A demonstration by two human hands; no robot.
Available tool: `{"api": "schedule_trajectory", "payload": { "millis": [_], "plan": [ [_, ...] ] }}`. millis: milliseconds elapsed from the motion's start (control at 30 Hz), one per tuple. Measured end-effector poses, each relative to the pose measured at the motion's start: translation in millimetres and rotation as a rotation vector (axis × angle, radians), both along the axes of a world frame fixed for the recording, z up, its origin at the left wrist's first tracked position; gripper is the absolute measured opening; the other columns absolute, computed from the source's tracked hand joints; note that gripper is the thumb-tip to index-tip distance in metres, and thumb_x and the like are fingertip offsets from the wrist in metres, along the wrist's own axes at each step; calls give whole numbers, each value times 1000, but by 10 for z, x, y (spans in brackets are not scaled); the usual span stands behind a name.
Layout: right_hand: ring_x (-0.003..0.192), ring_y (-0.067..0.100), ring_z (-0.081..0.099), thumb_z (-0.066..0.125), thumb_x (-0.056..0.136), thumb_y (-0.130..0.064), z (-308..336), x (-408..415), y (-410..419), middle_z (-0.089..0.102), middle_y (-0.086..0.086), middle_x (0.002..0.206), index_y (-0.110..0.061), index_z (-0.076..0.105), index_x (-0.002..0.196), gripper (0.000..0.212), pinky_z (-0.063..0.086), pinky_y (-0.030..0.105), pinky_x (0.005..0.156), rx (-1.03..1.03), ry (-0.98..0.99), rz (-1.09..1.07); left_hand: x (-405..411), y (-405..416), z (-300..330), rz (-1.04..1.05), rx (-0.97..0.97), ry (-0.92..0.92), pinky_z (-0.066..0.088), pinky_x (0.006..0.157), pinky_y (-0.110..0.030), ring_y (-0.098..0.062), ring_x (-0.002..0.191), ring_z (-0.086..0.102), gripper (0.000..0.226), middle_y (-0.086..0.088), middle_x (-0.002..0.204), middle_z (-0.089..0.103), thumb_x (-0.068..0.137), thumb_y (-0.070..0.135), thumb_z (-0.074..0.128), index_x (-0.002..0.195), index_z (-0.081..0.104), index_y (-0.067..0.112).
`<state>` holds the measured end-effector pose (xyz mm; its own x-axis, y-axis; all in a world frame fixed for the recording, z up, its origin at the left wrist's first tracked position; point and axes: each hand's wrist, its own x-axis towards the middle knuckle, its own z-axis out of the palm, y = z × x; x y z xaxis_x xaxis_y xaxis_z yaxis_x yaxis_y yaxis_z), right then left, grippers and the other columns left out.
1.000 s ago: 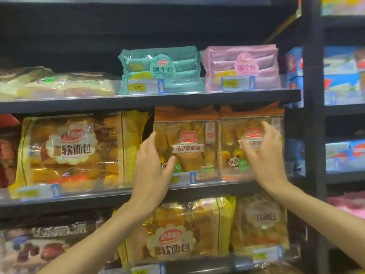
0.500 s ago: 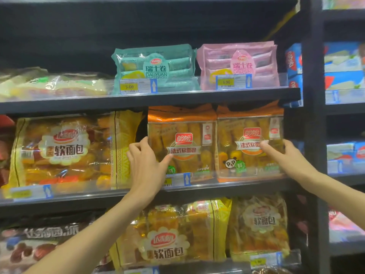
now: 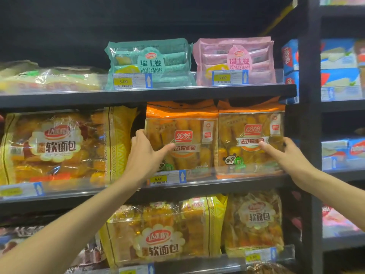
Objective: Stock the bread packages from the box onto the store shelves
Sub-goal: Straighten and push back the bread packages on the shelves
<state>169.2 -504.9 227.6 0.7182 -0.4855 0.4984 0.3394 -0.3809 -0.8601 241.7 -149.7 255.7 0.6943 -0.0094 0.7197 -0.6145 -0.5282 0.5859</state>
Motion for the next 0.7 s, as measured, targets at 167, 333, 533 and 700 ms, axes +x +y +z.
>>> {"api": "schedule_trajectory", "payload": {
  "millis": [167, 333, 533, 700],
  "plan": [
    [113, 23, 68, 74, 90, -45, -9, 24, -13, 65, 3, 133, -17, 46, 147, 69, 54, 42, 99, 17, -18, -18, 26, 190, 124, -88, 8, 16, 44, 66, -13, 5, 87, 56, 51, 12, 113, 55, 90, 39, 70, 127, 41, 19],
    [112, 22, 67, 72, 91, -46, -33, 18, 6, 64, 3, 133, -17, 45, 147, 69, 54, 43, 99, 4, -30, -25, 55, 319, 133, -136, 18, 53, 56, 84, -31, -2, 100, 60, 43, 12, 118, 58, 93, 42, 65, 126, 43, 25],
    [113, 22, 65, 66, 94, -48, -53, 11, 0, 62, 3, 136, -16, 41, 151, 69, 54, 47, 101, -32, -37, -16, 4, 215, 53, -121, 16, 35, 51, 84, -24, -11, 112, 57, 44, 4, 131, 57, 100, 38, 56, 135, 38, 19],
    [117, 20, 63, 67, 92, -51, -69, -13, 37, 60, -3, 134, -19, 38, 153, 75, 50, 43, 105, -59, -28, 11, -42, 128, -80, -77, -8, -82, 48, 108, -43, -14, 137, 47, 83, 2, 154, 42, 91, 47, 65, 155, 16, 26]
  ]
}}
